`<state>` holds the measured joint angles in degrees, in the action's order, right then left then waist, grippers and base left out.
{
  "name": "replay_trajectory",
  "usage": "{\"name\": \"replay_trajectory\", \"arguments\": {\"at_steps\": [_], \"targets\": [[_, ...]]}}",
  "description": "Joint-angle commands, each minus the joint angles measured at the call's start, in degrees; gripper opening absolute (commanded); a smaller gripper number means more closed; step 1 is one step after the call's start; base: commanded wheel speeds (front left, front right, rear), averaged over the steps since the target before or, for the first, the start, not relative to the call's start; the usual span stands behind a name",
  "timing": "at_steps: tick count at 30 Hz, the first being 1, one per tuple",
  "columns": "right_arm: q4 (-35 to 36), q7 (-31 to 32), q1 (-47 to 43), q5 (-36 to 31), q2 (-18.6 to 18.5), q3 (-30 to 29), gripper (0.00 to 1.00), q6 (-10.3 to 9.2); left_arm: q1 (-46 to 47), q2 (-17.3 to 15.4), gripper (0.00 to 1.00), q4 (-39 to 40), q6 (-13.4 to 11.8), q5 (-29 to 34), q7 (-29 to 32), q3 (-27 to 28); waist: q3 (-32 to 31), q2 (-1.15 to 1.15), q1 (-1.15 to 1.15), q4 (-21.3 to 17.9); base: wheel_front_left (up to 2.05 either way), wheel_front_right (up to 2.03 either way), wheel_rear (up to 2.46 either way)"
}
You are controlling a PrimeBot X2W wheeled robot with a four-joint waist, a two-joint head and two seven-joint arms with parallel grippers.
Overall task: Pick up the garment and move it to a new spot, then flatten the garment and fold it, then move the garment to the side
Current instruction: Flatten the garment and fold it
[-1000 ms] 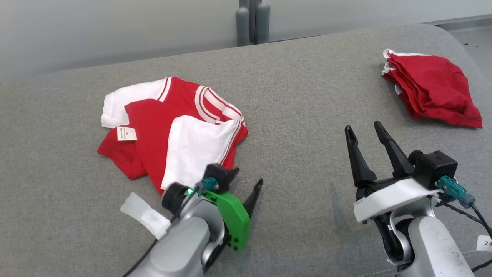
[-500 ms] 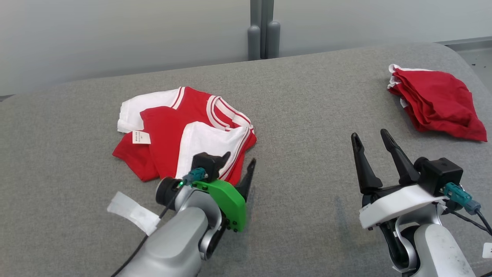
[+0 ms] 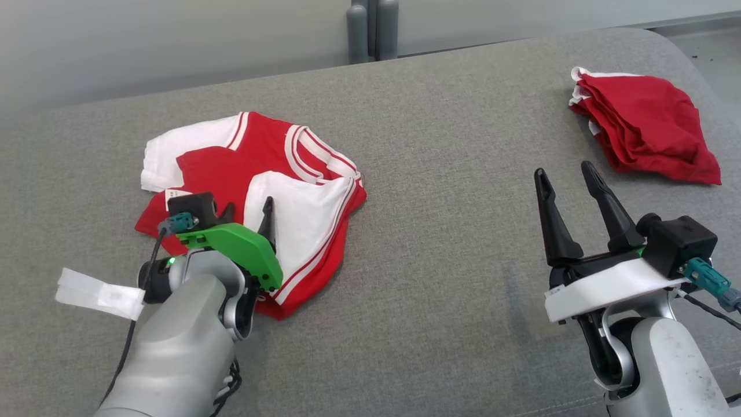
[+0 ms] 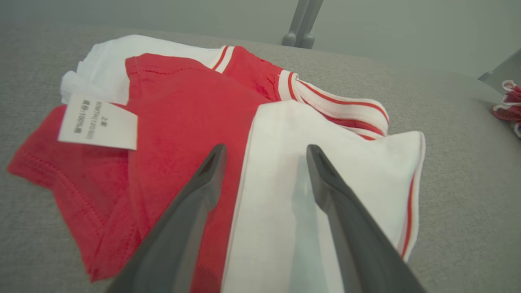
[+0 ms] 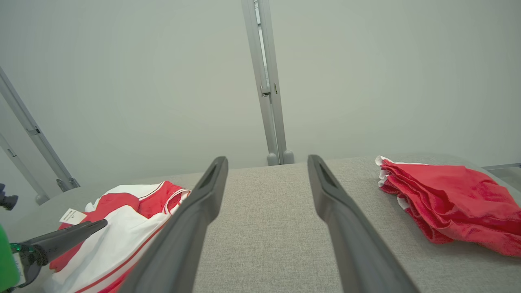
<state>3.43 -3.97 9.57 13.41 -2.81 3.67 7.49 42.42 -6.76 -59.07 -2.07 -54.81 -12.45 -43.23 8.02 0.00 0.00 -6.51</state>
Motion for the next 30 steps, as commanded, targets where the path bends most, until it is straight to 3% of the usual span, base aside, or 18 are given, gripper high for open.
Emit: {"name": "replay_trajectory", "arguments": {"at_steps": [1, 13, 14, 15, 16, 19, 20, 21, 22, 30], "targets": [[0.5, -0.09, 0.64, -0.37, -0.16, -0.23, 1.0, 0.0, 1.7, -0.93, 1.0, -1.5, 0.59, -1.05, 0.06, 0.86, 2.63, 0.0, 0.0, -2.24, 0.0, 0.0, 0.0], [0.2, -0.93, 0.88, -0.33, -0.16, -1.41, 1.0, 0.0, 4.15, 0.76, 1.0, -5.31, 6.2, -2.65, 2.77, 0.7, 4.02, 0.0, 0.0, -2.45, 0.0, 0.0, 0.0], [0.1, -1.04, 0.99, -0.27, -0.16, -1.36, 1.0, 0.0, 4.3, 0.97, 0.84, -5.46, 6.38, -2.67, 2.94, 0.54, 3.95, 0.0, 0.0, -2.34, 0.0, 0.0, 0.0], [0.07, -1.17, 1.12, -0.18, -0.16, -1.16, 1.0, 0.0, 4.48, 1.15, 0.75, -5.56, 6.58, -2.39, 2.73, 0.23, 3.88, 0.0, 0.0, -2.26, 0.0, 0.0, 0.0], [0.0, -1.23, 1.2, -0.11, -0.17, -1.1, 1.0, 0.0, 4.64, 1.27, 0.56, -5.68, 6.6, -2.08, 2.37, 0.05, 3.8, 0.0, 0.0, -2.2, 0.0, 0.0, 0.0], [-0.18, -1.27, 1.15, -0.01, -0.17, -0.94, 1.0, 0.0, 5.1, 1.58, 0.37, -5.92, 6.71, -1.74, 1.2, -0.19, 3.56, 0.0, 0.0, -2.0, 0.0, 0.0, 0.0], [-0.23, -1.3, 1.1, -0.02, -0.17, -0.94, 1.0, 0.0, 5.25, 1.67, 0.27, -5.98, 6.77, -1.62, 0.97, -0.27, 3.47, 0.0, 0.0, -1.92, 0.0, 0.0, 0.0], [-0.27, -1.27, 1.03, -0.02, -0.17, -0.92, 1.0, 0.0, 5.34, 1.76, 0.09, -5.97, 6.85, -1.39, 0.61, -0.44, 3.37, 0.0, 0.0, -1.84, 0.0, 0.0, 0.0], [-0.33, -1.28, 0.94, -0.03, -0.17, -0.93, 1.0, 0.0, 5.32, 1.87, 0.0, -6.0, 6.97, -1.26, 0.54, -0.63, 3.26, 0.0, 0.0, -1.77, 0.0, 0.0, 0.0], [-0.69, -1.1, 0.43, 0.05, -0.17, -1.11, 1.0, 0.0, 4.89, 2.46, 0.0, -5.86, 7.5, -0.16, -0.68, -1.98, 2.52, 0.0, 0.0, -1.19, 0.0, 0.0, 0.0]]}}
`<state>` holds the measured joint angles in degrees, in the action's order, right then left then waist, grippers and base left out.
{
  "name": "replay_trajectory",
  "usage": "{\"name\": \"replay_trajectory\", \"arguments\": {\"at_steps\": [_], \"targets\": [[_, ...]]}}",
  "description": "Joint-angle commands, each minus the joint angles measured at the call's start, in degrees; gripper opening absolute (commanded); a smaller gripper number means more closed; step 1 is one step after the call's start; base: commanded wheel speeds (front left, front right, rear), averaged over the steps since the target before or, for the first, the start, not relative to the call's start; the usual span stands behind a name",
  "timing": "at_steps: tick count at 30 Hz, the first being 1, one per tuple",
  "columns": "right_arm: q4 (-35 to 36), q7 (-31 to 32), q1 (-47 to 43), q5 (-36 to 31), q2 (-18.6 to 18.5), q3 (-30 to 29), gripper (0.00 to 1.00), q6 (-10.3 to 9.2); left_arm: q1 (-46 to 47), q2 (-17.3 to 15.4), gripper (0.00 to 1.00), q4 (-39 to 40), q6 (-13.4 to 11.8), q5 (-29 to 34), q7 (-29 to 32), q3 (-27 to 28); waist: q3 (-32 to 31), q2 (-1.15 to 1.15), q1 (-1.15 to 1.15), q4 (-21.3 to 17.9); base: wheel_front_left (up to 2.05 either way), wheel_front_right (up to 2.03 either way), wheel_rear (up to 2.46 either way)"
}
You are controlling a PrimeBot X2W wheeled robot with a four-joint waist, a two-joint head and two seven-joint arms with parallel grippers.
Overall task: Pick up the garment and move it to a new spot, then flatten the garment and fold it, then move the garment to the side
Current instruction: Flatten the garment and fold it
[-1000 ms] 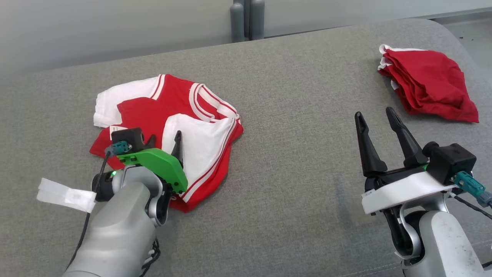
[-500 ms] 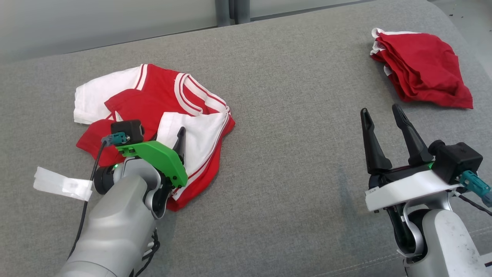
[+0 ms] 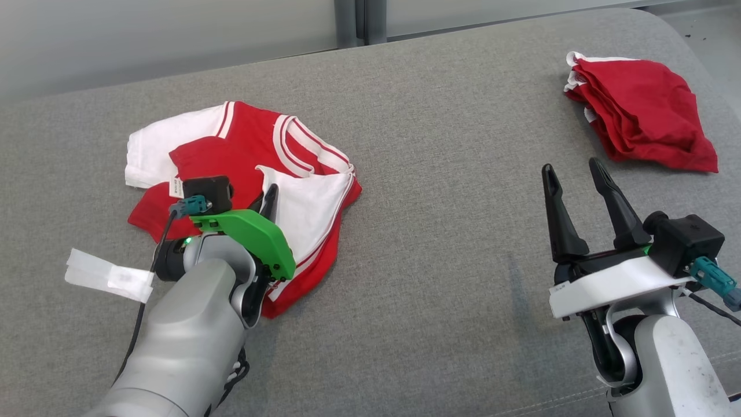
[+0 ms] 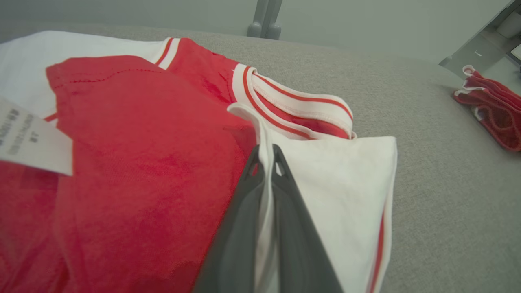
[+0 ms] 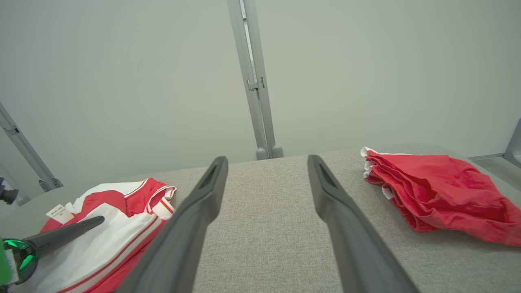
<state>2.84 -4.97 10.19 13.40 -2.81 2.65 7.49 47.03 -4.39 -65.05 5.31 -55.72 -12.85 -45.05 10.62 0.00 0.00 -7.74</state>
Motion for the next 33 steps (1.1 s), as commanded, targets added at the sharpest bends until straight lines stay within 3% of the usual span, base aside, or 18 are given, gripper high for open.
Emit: {"name": "replay_trajectory", "arguments": {"at_steps": [1, 12, 17, 21, 30, 31, 32, 33], "targets": [[-0.12, -0.14, -0.1, 0.13, -0.17, 0.0, 1.0, 0.0, 0.52, 0.15, 0.0, 0.34, -0.01, 1.02, -0.66, -0.36, -0.19, 0.0, 0.0, 0.03, 0.0, 0.0, 0.0], [-0.07, -0.56, -0.36, 0.04, -0.16, -1.8, 1.0, 0.0, -0.65, 1.45, 0.0, 11.98, 0.39, 2.99, -2.0, -5.47, -1.81, 0.0, 0.0, -2.86, 0.0, 0.0, 0.0], [-0.04, -0.83, -0.36, 0.1, -0.14, -3.05, 1.0, 0.0, -2.94, 1.37, 0.0, 21.79, -3.1, -0.04, -0.96, -11.03, -1.41, 0.0, 0.0, -5.8, 0.0, 0.0, 0.0], [-0.3, -1.03, -0.09, 0.29, -0.15, -3.28, 1.0, 0.0, -3.75, 1.34, 0.0, 25.11, -5.69, -1.39, -0.61, -14.27, -0.89, 0.0, 0.0, -7.84, 0.0, 0.0, 0.0], [-1.89, -2.31, 1.01, 1.94, -0.14, -1.41, 1.0, 0.0, -4.55, 1.39, 0.0, 24.13, -10.18, -5.43, 0.3, -22.41, 1.44, 0.0, 0.0, -13.28, 0.0, 0.0, 0.0], [-2.09, -2.45, 1.06, 1.86, -0.15, -1.35, 1.0, 0.0, -4.65, 1.4, 0.24, 23.95, -10.32, -5.68, 0.48, -23.37, 1.52, 0.0, 0.0, -13.53, 0.0, 0.0, 0.0], [-2.3, -2.68, 1.1, 1.84, -0.15, -1.31, 1.0, 0.0, -4.78, 1.39, 0.54, 23.82, -10.31, -5.85, 0.45, -24.29, 1.55, 0.0, 0.0, -13.7, 0.0, 0.0, 0.0], [-2.49, -2.78, 1.16, 1.83, -0.15, -1.26, 1.0, 0.0, -5.05, 1.39, 1.0, 23.73, -10.31, -5.95, 0.64, -25.07, 1.55, 0.0, 0.0, -13.84, 0.0, 0.0, 0.0]]}}
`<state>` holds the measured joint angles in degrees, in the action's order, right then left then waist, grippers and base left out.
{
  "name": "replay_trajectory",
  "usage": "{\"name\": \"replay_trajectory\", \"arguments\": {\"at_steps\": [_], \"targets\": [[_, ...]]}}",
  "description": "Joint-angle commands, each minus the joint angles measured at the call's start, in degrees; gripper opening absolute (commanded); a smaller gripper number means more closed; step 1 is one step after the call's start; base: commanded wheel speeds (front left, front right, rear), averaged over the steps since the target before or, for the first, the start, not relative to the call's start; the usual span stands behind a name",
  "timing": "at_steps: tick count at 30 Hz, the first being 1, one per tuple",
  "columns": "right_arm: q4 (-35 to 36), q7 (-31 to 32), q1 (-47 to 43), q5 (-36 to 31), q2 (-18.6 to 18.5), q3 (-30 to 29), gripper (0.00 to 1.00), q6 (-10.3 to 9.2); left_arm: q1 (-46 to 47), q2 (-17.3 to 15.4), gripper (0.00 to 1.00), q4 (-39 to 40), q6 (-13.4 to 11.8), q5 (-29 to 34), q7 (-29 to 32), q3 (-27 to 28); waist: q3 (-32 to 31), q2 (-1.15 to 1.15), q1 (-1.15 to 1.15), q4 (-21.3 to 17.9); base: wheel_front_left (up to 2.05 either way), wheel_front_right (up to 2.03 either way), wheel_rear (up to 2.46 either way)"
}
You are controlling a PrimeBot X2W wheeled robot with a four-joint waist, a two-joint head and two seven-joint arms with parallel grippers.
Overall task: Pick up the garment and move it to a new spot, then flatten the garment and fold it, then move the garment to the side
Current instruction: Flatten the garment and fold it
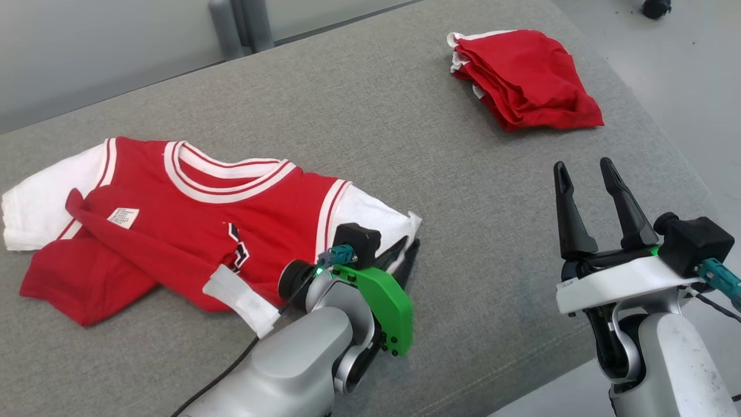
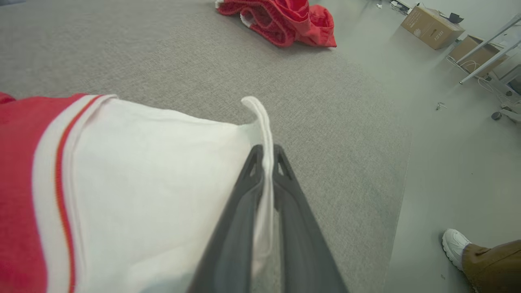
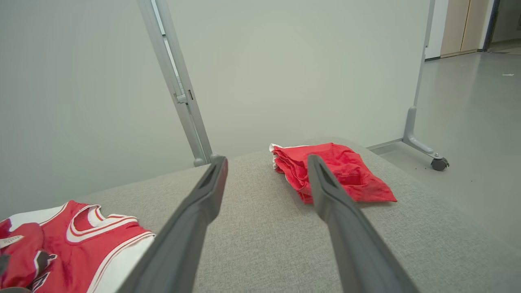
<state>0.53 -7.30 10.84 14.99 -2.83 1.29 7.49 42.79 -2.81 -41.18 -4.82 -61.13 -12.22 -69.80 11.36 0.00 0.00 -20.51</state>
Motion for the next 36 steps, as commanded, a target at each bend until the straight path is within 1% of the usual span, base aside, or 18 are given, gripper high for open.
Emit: {"name": "replay_trajectory", "arguments": {"at_steps": [1, 5, 9, 13, 16, 19, 21, 24, 27, 28, 31, 34, 36], "targets": [[-0.38, -0.5, 0.6, 0.2, -0.13, 0.11, 1.0, 0.0, -1.11, -0.19, 1.0, -0.23, -0.19, -0.44, 0.48, -1.02, 0.77, 0.0, 0.0, -1.16, 0.0, 0.0, 0.0], [-0.9, -0.68, 0.51, -0.3, -0.12, -0.14, 1.0, 0.0, -2.54, -0.21, 1.0, -0.04, 0.53, 0.39, 1.91, -2.79, -0.01, 0.0, 0.0, -0.56, 0.0, 0.0, 0.0], [-1.1, -0.24, 0.12, -0.58, -0.14, -0.03, 1.0, 0.0, -4.4, -0.21, 1.0, 1.3, 0.93, 0.81, 2.48, -3.34, -1.4, 0.0, 0.0, 1.23, 0.0, 0.0, 0.0], [-0.85, 0.16, -0.75, -1.17, -0.15, -0.37, 1.0, 0.0, -3.77, -0.22, 1.0, 1.49, -0.66, -1.08, 0.4, -3.03, -3.38, 0.0, 0.0, 3.79, 0.0, 0.0, 0.0], [-0.53, 0.7, -1.32, -1.48, -0.14, -0.79, 1.0, 0.0, -2.09, -0.22, 1.0, 0.05, -1.81, -2.44, -0.85, -1.67, -4.78, 0.0, 0.0, 5.78, 0.0, 0.0, 0.0], [-0.16, 1.25, -2.01, -1.69, -0.15, -1.19, 1.0, 0.0, -0.6, -0.21, 1.0, -3.35, -2.4, -3.5, -1.59, 0.23, -6.07, 0.0, 0.0, 7.51, 0.0, 0.0, 0.0], [0.19, 1.93, -2.75, -1.85, -0.15, -1.36, 1.0, 0.0, 1.04, -0.36, 1.0, -7.7, -2.38, -4.72, -1.88, 2.42, -7.0, 0.0, 0.0, 8.79, 0.0, 0.0, 0.0], [0.71, 2.57, -2.9, -1.96, -0.15, -1.13, 1.0, 0.0, 2.64, -1.76, 1.0, -12.25, -2.35, -5.95, -2.02, 4.37, -7.29, 0.0, 0.0, 9.43, 0.0, 0.0, 0.0], [1.46, 2.89, -2.99, -1.91, -0.14, -1.05, 1.0, 0.0, 4.45, -3.08, 1.0, -16.33, -2.85, -6.84, -1.18, 5.99, -6.77, 0.0, 0.0, 9.66, 0.0, 0.0, 0.0], [1.46, 2.89, -2.99, -1.91, -0.14, -1.05, 1.0, 0.0, 4.45, -3.08, 1.0, -16.33, -2.85, -6.84, -1.18, 5.99, -6.77, 0.0, 0.0, 9.66, 0.0, 0.0, 0.0], [2.08, 3.19, -2.51, -1.95, -0.14, -0.67, 1.0, 0.0, 6.52, -4.42, 1.0, -19.75, -3.26, -8.01, -0.03, 7.45, -5.53, 0.0, 0.0, 9.38, 0.0, 0.0, 0.0], [2.58, 3.23, -1.8, -1.86, -0.15, -0.48, 1.0, 0.0, 8.68, -5.64, 1.0, -22.18, -2.45, -9.71, 1.11, 9.36, -3.76, 0.0, 0.0, 8.73, 0.0, 0.0, 0.0], [2.89, 3.26, -1.41, -1.92, -0.14, -0.56, 1.0, 0.0, 10.38, -6.93, 1.0, -24.04, -3.01, -10.0, 1.57, 10.15, -2.45, 0.0, 0.0, 8.22, 0.0, 0.0, 0.0]]}}
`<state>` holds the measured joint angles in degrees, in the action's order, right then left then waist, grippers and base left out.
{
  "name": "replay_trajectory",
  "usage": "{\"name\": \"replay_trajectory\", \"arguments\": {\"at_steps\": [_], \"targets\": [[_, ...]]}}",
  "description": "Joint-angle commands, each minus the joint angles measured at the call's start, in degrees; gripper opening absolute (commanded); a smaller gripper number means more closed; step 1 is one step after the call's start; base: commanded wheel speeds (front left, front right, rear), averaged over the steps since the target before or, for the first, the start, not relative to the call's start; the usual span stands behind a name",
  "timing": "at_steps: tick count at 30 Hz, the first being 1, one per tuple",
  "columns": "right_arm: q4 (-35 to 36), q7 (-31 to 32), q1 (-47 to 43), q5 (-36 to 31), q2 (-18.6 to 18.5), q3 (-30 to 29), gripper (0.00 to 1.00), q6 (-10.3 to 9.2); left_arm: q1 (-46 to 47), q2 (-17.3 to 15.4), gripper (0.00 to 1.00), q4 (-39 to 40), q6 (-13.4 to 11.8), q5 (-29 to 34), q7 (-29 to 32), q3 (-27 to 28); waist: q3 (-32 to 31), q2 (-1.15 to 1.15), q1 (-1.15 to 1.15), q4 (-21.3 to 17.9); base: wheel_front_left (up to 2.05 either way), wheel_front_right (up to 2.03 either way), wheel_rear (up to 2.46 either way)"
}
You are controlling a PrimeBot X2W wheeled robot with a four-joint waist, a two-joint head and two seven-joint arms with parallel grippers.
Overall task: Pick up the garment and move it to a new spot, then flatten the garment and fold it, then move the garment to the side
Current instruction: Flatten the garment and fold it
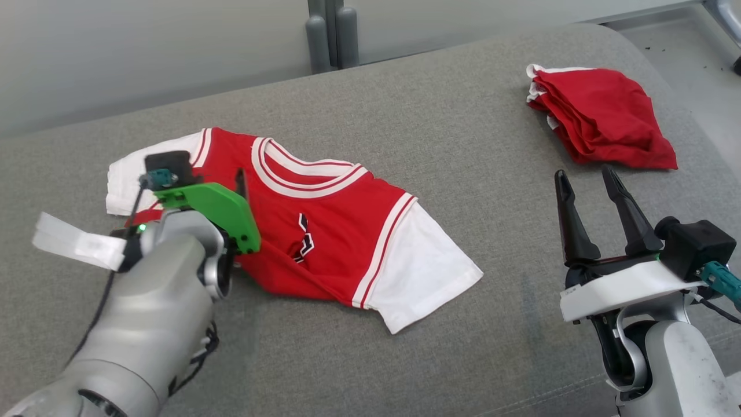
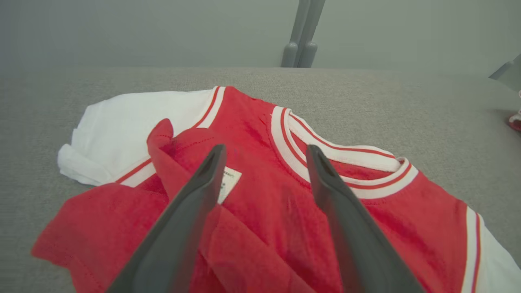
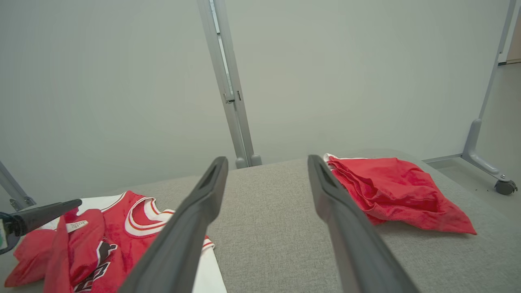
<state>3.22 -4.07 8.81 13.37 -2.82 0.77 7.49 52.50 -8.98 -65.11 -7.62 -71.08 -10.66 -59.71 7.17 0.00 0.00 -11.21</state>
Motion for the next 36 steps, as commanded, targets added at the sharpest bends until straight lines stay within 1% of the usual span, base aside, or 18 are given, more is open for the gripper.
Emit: {"name": "replay_trajectory", "arguments": {"at_steps": [1, 7, 10, 15, 16, 17, 18, 20, 21, 24, 28, 31, 33, 35, 36], "targets": [[0.29, 0.01, 0.75, -0.41, -0.16, -0.16, 1.0, 0.0, 1.28, -1.01, 1.0, -0.95, -0.56, -0.35, 0.52, 0.28, 2.36, 0.0, 0.0, -1.33, 0.0, 0.0, 0.0], [0.36, -0.66, 1.64, -0.28, -0.15, -0.36, 1.0, 0.0, 4.77, -3.51, 1.0, -5.41, -3.51, -1.14, 3.27, 1.41, 5.37, 0.0, 0.0, -2.69, 0.0, 0.0, 0.0], [0.14, -0.98, 1.99, -0.11, -0.15, -0.34, 1.0, 0.0, 5.58, -4.48, 1.0, -6.34, -3.27, -1.79, 4.38, 2.07, 6.22, 0.0, 0.0, -2.96, 0.0, 0.0, 0.0], [-0.29, -1.28, 2.31, -0.09, -0.15, -0.16, 1.0, 0.0, 6.21, -5.63, 1.0, -7.18, -4.28, -1.81, 5.87, 2.06, 6.96, 0.0, 0.0, -3.2, 0.0, 0.0, 0.0], [-0.38, -1.33, 2.35, -0.07, -0.14, -0.1, 1.0, 0.0, 6.31, -5.86, 0.98, -7.32, -4.44, -1.8, 5.95, 2.04, 7.06, 0.0, 0.0, -3.22, 0.0, 0.0, 0.0], [-0.45, -1.38, 2.47, -0.04, -0.14, -0.05, 1.0, 0.0, 6.43, -5.98, 0.68, -7.43, -4.45, -1.78, 6.15, 2.03, 7.16, 0.0, 0.0, -3.21, 0.0, 0.0, 0.0], [-0.47, -1.43, 2.62, 0.0, -0.15, -0.01, 1.0, 0.0, 6.61, -5.98, 0.49, -7.52, -4.38, -1.81, 6.36, 2.05, 7.26, 0.0, 0.0, -3.17, 0.0, 0.0, 0.0], [-0.62, -1.53, 2.79, 0.05, -0.15, 0.0, 1.0, 0.0, 6.96, -5.92, 0.07, -7.64, -4.1, -1.73, 6.79, 1.9, 7.38, 0.0, 0.0, -3.02, 0.0, 0.0, 0.0], [-0.74, -1.59, 2.83, 0.02, -0.15, 0.01, 1.0, 0.0, 6.97, -5.85, 0.0, -7.71, -3.87, -1.48, 7.19, 1.64, 7.37, 0.0, 0.0, -2.95, 0.0, 0.0, 0.0], [-1.07, -1.67, 2.85, 0.04, -0.15, -0.05, 1.0, 0.0, 6.61, -5.51, 0.0, -7.81, -3.24, -1.53, 7.63, 1.51, 7.08, 0.0, 0.0, -2.64, 0.0, 0.0, 0.0], [-1.31, -1.8, 2.26, -0.21, -0.14, -0.72, 1.0, 0.0, 6.83, -5.11, 0.0, -7.55, -2.14, -2.17, 4.07, 2.51, 6.2, 0.0, 0.0, -1.33, 0.0, 0.0, 0.0], [-1.46, -1.65, 1.25, -0.54, -0.16, -1.37, 1.0, 0.0, 5.58, -3.67, 0.0, -6.21, -0.08, -3.74, -0.54, 4.67, 4.76, 0.0, 0.0, 0.7, 0.0, 0.0, 0.0], [-1.52, -1.47, 0.49, -0.7, -0.16, -1.98, 1.0, 0.0, 4.06, -3.08, 0.0, -5.28, 1.33, -3.73, -2.91, 5.35, 3.5, 0.0, 0.0, 2.62, 0.0, 0.0, 0.0], [-1.38, -1.32, 0.06, -0.83, -0.15, -2.27, 1.0, 0.0, 2.66, -2.78, 0.0, -4.21, 2.05, -3.35, -4.17, 6.32, 2.36, 0.0, 0.0, 4.6, 0.0, 0.0, 0.0], [-1.38, -1.32, 0.06, -0.83, -0.15, -2.27, 1.0, 0.0, 2.66, -2.78, 0.0, -4.21, 2.05, -3.35, -4.17, 6.32, 2.36, 0.0, 0.0, 4.6, 0.0, 0.0, 0.0]]}}
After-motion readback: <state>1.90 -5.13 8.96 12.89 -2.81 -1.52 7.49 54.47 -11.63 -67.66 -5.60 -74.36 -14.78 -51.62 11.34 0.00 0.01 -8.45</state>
